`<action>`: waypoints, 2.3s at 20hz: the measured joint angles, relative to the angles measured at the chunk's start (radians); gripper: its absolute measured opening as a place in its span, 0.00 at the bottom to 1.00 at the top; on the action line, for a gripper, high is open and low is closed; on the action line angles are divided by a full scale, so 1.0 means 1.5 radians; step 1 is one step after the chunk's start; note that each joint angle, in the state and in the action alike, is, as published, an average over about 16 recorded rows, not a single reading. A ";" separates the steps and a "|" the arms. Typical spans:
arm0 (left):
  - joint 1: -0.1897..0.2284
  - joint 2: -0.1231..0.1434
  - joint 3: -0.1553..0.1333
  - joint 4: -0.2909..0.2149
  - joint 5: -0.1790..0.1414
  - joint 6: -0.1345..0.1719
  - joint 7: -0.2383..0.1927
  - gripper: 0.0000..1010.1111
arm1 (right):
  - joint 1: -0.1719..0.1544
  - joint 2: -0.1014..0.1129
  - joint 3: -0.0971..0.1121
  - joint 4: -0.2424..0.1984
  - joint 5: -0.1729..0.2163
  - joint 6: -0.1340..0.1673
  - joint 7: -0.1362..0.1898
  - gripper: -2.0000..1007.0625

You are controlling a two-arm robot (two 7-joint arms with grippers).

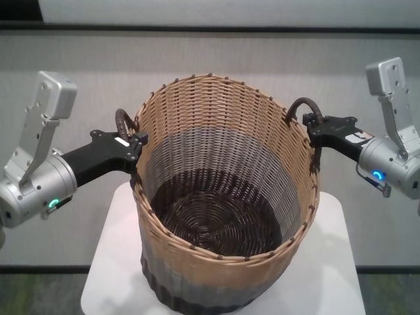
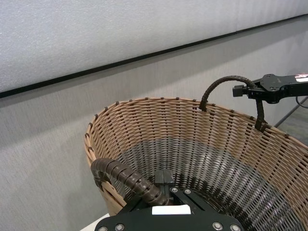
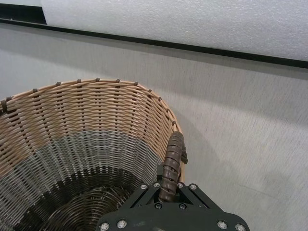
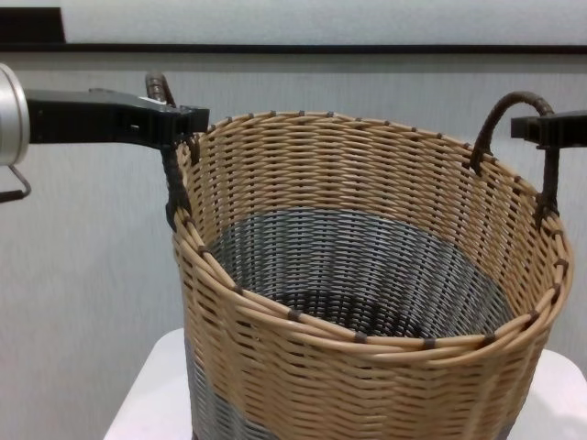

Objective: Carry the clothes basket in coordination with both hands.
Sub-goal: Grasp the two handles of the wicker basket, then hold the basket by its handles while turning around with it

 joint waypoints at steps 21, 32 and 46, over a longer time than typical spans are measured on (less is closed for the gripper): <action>0.004 0.004 -0.030 -0.041 -0.001 0.006 -0.001 0.00 | 0.001 -0.001 0.001 -0.059 0.018 0.023 0.021 0.03; -0.004 0.007 -0.051 -0.084 0.003 0.013 -0.005 0.00 | 0.007 0.003 0.002 -0.110 0.044 0.033 0.023 0.03; -0.011 0.004 -0.052 -0.096 -0.003 0.023 -0.012 0.00 | 0.004 0.007 0.008 -0.115 0.070 0.021 0.024 0.03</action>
